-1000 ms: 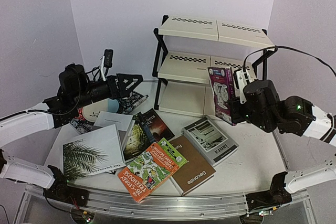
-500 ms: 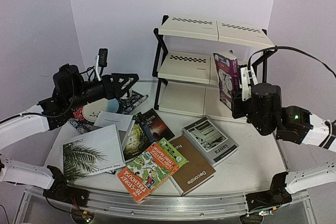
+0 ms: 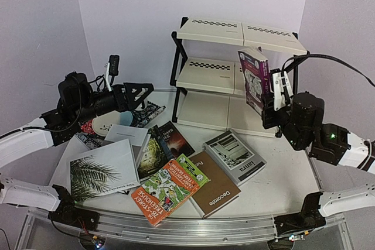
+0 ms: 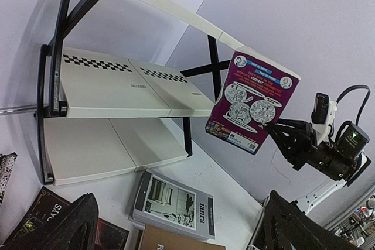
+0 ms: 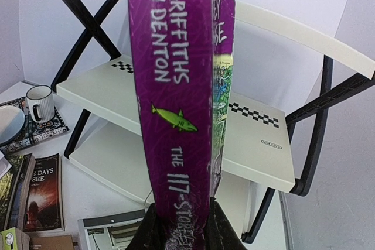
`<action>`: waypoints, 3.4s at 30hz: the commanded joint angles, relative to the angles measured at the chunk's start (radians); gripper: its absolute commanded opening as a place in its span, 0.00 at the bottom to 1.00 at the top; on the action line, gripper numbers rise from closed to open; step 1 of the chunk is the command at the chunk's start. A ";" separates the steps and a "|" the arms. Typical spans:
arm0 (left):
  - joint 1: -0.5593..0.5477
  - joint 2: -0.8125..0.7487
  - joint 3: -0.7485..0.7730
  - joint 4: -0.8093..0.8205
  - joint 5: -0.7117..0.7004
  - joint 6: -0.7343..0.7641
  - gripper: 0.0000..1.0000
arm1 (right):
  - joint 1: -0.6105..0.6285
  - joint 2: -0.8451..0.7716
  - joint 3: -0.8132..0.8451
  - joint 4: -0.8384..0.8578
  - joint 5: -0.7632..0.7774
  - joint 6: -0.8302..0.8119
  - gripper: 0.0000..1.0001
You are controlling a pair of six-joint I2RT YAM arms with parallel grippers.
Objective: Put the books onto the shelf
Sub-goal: Place the book on the shelf.
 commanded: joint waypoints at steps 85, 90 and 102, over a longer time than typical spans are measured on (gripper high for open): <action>0.004 -0.041 0.081 -0.146 -0.069 0.082 1.00 | -0.476 0.408 0.313 -0.074 -0.148 -1.175 0.00; 0.004 -0.025 0.092 -0.146 -0.064 0.079 1.00 | -0.523 0.449 0.347 -0.092 -0.205 -1.171 0.00; 0.004 -0.027 0.105 -0.158 -0.075 0.088 1.00 | -0.575 0.522 0.405 -0.152 -0.296 -1.152 0.00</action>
